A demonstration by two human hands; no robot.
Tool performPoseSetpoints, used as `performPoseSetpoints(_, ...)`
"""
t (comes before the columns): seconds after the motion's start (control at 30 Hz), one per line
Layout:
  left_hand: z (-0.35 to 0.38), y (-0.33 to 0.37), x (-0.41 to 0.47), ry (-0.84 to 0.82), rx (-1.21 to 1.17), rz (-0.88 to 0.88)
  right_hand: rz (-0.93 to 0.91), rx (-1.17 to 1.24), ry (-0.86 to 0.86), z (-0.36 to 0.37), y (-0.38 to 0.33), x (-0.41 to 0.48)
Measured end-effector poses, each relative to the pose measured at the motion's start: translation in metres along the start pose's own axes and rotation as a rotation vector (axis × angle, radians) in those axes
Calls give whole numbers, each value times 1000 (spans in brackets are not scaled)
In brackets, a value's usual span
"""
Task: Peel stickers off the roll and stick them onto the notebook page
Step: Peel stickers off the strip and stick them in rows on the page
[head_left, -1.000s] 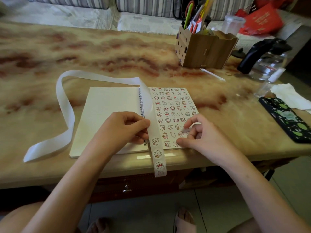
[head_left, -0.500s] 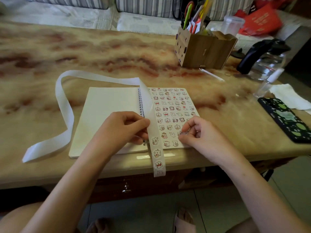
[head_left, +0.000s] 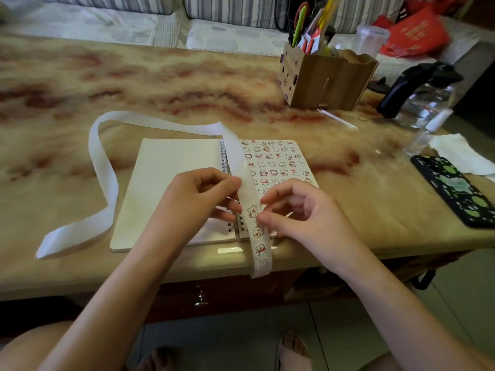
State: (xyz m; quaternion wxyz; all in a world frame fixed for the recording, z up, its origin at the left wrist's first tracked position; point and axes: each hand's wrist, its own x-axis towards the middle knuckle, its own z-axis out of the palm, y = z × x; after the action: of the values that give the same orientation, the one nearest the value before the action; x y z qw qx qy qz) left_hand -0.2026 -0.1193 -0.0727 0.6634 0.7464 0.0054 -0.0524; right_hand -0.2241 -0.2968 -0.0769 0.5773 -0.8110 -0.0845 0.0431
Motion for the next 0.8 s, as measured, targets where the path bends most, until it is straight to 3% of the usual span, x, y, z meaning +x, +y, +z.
performPoseSetpoints(0.33, 4, 6, -4, -151, -87, -56, -72, 17, 110, 0, 2, 0)
performPoseSetpoints(0.8, 4, 3, -5, -185, -16, -41, -157, -52, 131, 3, 2, -2)
